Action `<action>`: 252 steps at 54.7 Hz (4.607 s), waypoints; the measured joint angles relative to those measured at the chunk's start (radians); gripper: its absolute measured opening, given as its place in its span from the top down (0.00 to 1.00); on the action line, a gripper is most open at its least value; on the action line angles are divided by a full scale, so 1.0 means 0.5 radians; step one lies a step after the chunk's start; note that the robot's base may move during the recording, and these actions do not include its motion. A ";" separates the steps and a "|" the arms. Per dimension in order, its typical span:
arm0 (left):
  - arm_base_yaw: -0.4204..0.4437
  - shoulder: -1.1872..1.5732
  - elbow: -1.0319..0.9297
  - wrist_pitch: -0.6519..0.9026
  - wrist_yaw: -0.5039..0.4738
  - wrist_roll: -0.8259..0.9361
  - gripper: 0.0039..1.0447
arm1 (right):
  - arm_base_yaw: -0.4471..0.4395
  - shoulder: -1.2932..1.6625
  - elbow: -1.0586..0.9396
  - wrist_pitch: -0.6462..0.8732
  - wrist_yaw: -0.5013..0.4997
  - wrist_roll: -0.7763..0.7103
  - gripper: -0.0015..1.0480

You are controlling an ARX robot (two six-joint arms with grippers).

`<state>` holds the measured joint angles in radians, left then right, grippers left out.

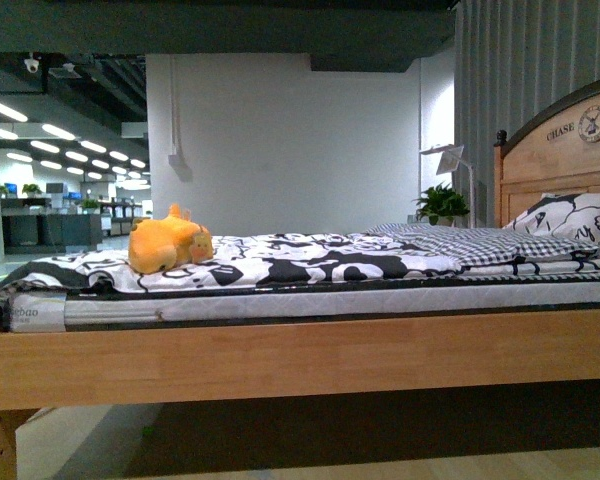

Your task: Put away toys

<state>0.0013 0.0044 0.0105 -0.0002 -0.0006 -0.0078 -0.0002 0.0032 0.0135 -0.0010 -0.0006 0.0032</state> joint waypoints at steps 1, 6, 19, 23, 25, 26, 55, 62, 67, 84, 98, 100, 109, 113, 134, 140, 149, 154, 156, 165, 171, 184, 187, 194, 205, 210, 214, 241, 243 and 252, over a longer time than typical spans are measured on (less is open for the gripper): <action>0.000 0.000 0.000 0.000 0.000 0.000 0.06 | 0.000 0.000 0.000 0.000 -0.001 0.000 0.02; 0.000 0.000 0.000 0.000 0.000 0.000 0.06 | 0.000 0.000 0.000 0.000 -0.001 0.000 0.02; 0.000 0.000 0.000 0.000 0.000 0.000 0.06 | 0.000 0.000 0.000 0.000 -0.001 0.000 0.02; 0.000 0.000 0.000 0.001 0.000 0.000 0.06 | 0.000 0.000 0.000 0.000 -0.001 0.000 0.02; 0.000 0.000 0.000 0.000 0.000 0.000 0.06 | 0.000 0.000 0.000 0.000 0.000 0.000 0.02; 0.000 0.000 -0.001 0.000 0.000 0.000 0.06 | 0.000 0.000 0.000 0.000 0.000 0.000 0.02; 0.000 0.000 0.000 0.000 0.000 0.000 0.06 | 0.000 0.000 0.000 0.000 0.000 0.000 0.02; 0.000 0.000 -0.001 0.000 0.000 0.000 0.06 | 0.000 0.000 0.000 0.000 -0.001 0.000 0.02; 0.000 0.000 0.000 0.001 0.000 0.000 0.06 | 0.000 0.000 0.000 0.000 -0.001 0.000 0.02; 0.000 0.000 0.000 0.000 0.000 0.000 0.06 | 0.000 0.000 0.000 0.000 -0.001 0.000 0.02; 0.000 0.000 0.000 0.000 0.000 0.000 0.06 | 0.000 0.000 0.000 0.000 0.000 0.000 0.02; 0.000 0.000 0.000 0.000 0.000 0.000 0.06 | 0.000 0.000 0.000 0.000 0.000 0.000 0.02; 0.001 0.000 0.000 0.000 0.000 0.000 0.06 | 0.000 0.000 0.000 0.000 0.000 0.000 0.02; 0.000 0.000 0.000 0.000 0.000 0.000 0.06 | 0.000 0.000 0.000 0.000 0.000 0.000 0.02; 0.000 0.000 0.000 0.000 0.000 0.000 0.06 | 0.000 0.000 0.000 0.000 0.000 0.000 0.02; 0.000 0.000 0.000 0.000 0.000 0.000 0.06 | 0.000 0.000 0.000 0.000 0.000 0.000 0.02; 0.000 0.000 0.000 0.000 0.000 0.000 0.06 | 0.000 0.000 0.000 0.000 0.000 0.000 0.02; 0.000 0.000 0.000 0.000 -0.001 0.000 0.06 | 0.000 -0.001 0.000 0.000 -0.001 0.000 0.02; 0.000 0.000 -0.001 0.000 0.000 0.000 0.06 | 0.000 0.000 0.000 0.000 -0.002 0.000 0.02; 0.000 0.000 -0.001 0.000 -0.001 0.000 0.06 | 0.000 0.000 0.000 0.000 -0.001 0.000 0.02; 0.000 0.000 -0.001 0.000 0.000 0.000 0.06 | 0.000 0.000 0.000 0.000 0.000 0.000 0.02; 0.000 0.000 0.000 0.000 -0.001 0.000 0.06 | 0.000 0.000 0.000 0.000 -0.002 0.000 0.02; 0.000 0.000 -0.001 0.000 0.000 0.000 0.06 | 0.000 0.000 0.000 0.000 -0.001 0.000 0.02; 0.000 0.000 -0.001 0.000 0.000 0.000 0.06 | 0.000 0.000 0.000 0.000 0.000 0.000 0.02; 0.000 -0.001 -0.001 0.000 0.001 0.000 0.06 | 0.000 0.000 0.000 0.000 -0.001 0.000 0.02; 0.000 0.000 -0.001 0.000 0.001 0.000 0.06 | 0.000 0.001 0.000 0.000 -0.001 0.000 0.02; 0.000 -0.001 -0.001 0.000 0.000 0.000 0.06 | 0.000 0.000 0.000 0.000 0.000 0.000 0.02; -0.001 -0.002 -0.001 0.000 0.000 0.000 0.06 | 0.000 0.002 0.000 0.000 -0.001 0.000 0.02; -0.001 -0.002 -0.001 0.000 0.000 0.000 0.06 | 0.000 0.002 0.000 0.000 -0.001 0.000 0.02; -0.001 -0.002 -0.001 0.000 0.000 0.000 0.06 | 0.000 0.002 0.000 0.000 -0.001 0.000 0.02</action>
<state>0.0010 0.0036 0.0101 -0.0002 -0.0006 -0.0078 -0.0002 0.0040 0.0135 -0.0010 -0.0010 0.0032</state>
